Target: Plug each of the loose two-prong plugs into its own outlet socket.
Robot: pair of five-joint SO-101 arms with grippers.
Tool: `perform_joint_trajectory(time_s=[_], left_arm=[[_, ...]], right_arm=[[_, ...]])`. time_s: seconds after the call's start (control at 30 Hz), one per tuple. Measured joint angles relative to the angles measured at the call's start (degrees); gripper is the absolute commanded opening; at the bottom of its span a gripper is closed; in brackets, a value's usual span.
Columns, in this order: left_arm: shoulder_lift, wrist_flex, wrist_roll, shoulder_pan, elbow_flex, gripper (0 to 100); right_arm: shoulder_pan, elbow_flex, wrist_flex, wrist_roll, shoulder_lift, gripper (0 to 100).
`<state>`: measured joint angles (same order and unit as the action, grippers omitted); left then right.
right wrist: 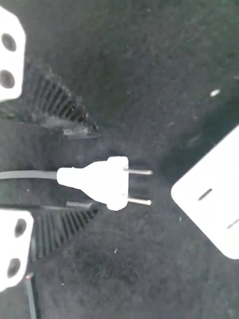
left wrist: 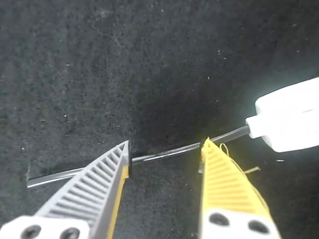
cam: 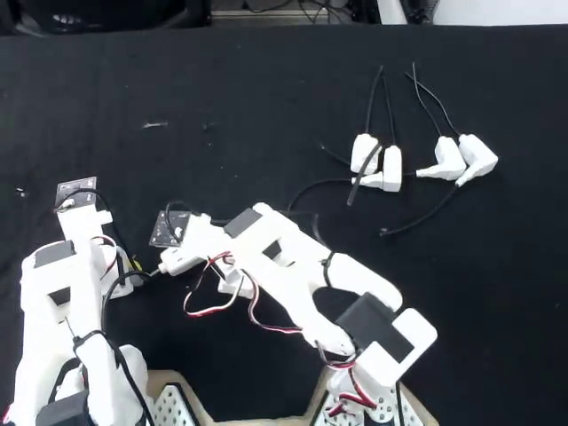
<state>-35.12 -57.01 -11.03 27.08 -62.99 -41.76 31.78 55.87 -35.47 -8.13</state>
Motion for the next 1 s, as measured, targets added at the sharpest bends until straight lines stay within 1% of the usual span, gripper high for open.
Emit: perform_joint_trajectory(time_s=[0.1,0.13,0.23,0.27,0.33,0.37,0.47,0.67,0.73,0.83,0.9,1.0], left_arm=[[0.0,0.0,0.0,0.0,0.0,23],[0.0,0.0,0.0,0.0,0.0,23],[0.0,0.0,0.0,0.0,0.0,23],[0.0,0.0,0.0,0.0,0.0,23],[0.0,0.0,0.0,0.0,0.0,23],[0.0,0.0,0.0,0.0,0.0,23],[0.0,0.0,0.0,0.0,-0.1,23],[0.0,0.0,0.0,0.0,-0.4,23],[0.0,0.0,0.0,0.0,-0.4,23],[0.0,-0.1,0.0,0.0,-0.4,23],[0.0,-0.9,1.3,0.0,0.4,23],[-2.0,-1.1,3.5,0.0,2.0,23]], right_arm=[[0.0,0.0,0.0,0.0,0.0,20.6],[0.0,0.0,0.0,0.0,0.0,17.7],[0.7,-0.1,-0.1,0.0,0.0,0.2],[1.6,-0.4,-0.2,0.0,0.0,2.5],[3.7,-1.1,-0.5,0.0,-0.1,0.6],[4.4,-1.1,-0.8,0.0,-0.1,1.4],[5.0,-0.7,-0.8,0.7,2.1,1.1],[4.9,7.1,-1.1,7.1,18.4,1.1],[3.6,11.4,-2.5,9.0,24.9,1.1],[2.5,18.5,-8.9,12.7,33.1,1.1],[1.5,23.4,-15.5,14.9,36.9,1.1],[0.6,29.5,-26.7,17.2,38.8,1.1]])
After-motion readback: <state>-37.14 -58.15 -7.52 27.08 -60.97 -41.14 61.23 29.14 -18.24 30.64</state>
